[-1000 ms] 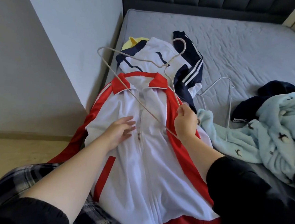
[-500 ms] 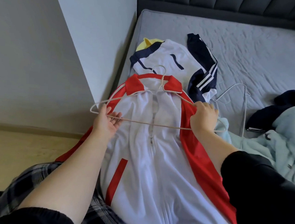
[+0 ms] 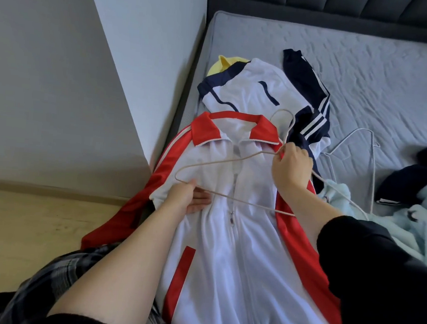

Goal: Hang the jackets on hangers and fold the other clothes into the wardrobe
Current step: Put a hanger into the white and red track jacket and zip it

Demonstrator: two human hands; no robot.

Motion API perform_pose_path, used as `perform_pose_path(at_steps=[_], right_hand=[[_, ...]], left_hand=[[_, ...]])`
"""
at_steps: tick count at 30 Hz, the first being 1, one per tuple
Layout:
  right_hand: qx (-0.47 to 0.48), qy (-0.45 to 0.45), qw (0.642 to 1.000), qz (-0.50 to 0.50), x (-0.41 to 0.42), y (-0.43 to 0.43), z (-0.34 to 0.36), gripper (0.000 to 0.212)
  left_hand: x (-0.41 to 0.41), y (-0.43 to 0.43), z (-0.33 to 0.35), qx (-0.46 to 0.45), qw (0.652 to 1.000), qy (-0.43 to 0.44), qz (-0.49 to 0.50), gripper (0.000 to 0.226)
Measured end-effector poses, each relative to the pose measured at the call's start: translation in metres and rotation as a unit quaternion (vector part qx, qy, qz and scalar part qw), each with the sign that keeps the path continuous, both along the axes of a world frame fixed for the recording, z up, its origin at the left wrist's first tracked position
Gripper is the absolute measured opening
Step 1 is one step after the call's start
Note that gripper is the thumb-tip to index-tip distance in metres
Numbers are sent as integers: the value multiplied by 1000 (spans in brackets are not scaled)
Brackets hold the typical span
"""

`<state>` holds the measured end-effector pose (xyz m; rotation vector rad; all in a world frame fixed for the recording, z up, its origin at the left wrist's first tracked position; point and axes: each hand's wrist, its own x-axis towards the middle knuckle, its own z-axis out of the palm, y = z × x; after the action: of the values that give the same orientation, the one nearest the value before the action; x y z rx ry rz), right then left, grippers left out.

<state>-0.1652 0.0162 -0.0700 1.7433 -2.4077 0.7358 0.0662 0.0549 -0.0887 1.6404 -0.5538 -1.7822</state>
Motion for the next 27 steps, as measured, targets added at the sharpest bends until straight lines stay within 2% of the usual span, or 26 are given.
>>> perform_pose_path(at_steps=[3, 6, 7, 10, 11, 13, 15, 16, 20, 23, 27], right_hand=[[-28, -49, 998, -7, -15, -18, 7, 20], [67, -63, 996, -8, -22, -31, 15, 24], [96, -55, 994, 1, -21, -36, 15, 27], [136, -50, 989, 9, -11, -51, 12, 34], [130, -38, 991, 6, -7, -55, 11, 34], [87, 13, 996, -9, 1, -62, 10, 26], [44, 62, 997, -15, 8, -66, 13, 19], [31, 75, 997, -8, 12, -69, 16, 18], [6, 135, 990, 50, 23, -86, 22, 23], [4, 149, 986, 76, 30, -97, 24, 26], [-61, 126, 985, 96, 37, -107, 37, 29]], left_hand=[[1, -13, 1, -59, 998, -27, -8, 30], [13, -30, 11, -133, 986, 66, 77, 11], [20, -34, 16, -161, 981, 80, 78, 10], [32, -43, 26, -210, 976, 62, 9, 30], [35, -45, 23, -220, 975, 16, -11, 42], [41, -49, 12, -264, 952, -152, -45, 61], [44, -49, 0, -291, 914, -272, -80, 64], [43, -47, -5, -290, 908, -285, -98, 62], [36, -48, -12, -263, 918, -263, -134, 24], [37, -56, -7, -241, 933, -234, -128, 29], [31, -58, -7, -285, 908, -221, -215, 36]])
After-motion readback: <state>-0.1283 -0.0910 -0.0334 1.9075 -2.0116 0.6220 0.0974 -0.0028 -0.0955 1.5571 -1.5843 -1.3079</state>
